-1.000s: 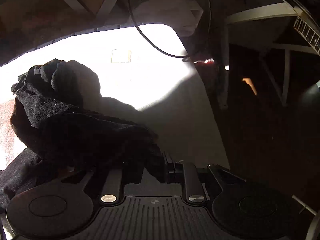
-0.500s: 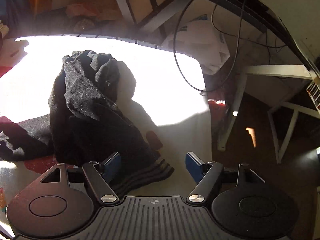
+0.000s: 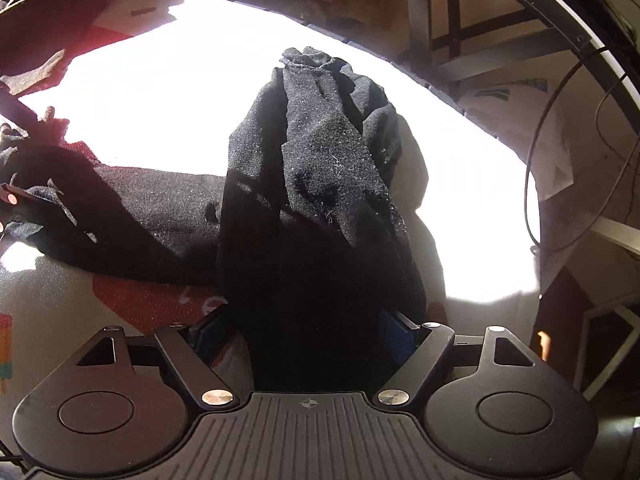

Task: Fold clothes
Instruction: 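Lift the black trousers off the board with both grippers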

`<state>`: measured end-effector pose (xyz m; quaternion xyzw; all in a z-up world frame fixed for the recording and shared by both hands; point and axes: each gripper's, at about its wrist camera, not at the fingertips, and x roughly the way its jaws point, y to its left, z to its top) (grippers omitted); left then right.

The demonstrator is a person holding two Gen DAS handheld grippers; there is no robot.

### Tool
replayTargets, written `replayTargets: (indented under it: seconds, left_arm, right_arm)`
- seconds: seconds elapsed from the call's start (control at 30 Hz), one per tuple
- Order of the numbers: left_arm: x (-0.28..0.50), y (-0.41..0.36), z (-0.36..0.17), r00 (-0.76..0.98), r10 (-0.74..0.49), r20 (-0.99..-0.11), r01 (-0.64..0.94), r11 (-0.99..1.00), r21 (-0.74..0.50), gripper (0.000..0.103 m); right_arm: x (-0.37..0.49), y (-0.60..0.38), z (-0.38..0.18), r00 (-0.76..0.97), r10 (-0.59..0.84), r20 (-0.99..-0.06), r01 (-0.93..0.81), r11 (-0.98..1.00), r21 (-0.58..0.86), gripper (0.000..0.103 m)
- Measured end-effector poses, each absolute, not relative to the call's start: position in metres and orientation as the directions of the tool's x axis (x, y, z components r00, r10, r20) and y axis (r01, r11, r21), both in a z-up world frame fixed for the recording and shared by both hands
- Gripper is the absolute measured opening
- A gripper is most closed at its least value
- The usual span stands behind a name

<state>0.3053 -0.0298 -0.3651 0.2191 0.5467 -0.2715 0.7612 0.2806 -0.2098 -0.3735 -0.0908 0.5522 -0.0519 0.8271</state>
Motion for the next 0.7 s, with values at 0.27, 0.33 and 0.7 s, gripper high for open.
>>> replayTargets:
  seconds: [0.27, 0.33, 0.7]
  left_arm:
    - [0.274, -0.067, -0.362, 0.23, -0.205, -0.951, 0.791, 0.609, 0.06, 0.1]
    - [0.271, -0.077, -0.364, 0.222, -0.209, -0.952, 0.813, 0.58, 0.062, 0.103]
    - [0.3, -0.041, -0.329, 0.184, -0.246, -0.951, 0.583, 0.807, -0.096, 0.017]
  right_arm:
    - [0.262, -0.27, -0.335, 0.411, -0.248, -0.877, 0.308, 0.944, -0.122, 0.011]
    - [0.253, -0.276, -0.333, 0.409, -0.241, -0.88, 0.332, 0.938, -0.103, 0.01]
    - [0.215, -0.283, -0.313, 0.404, -0.308, -0.861, 0.441, 0.891, -0.112, 0.008]
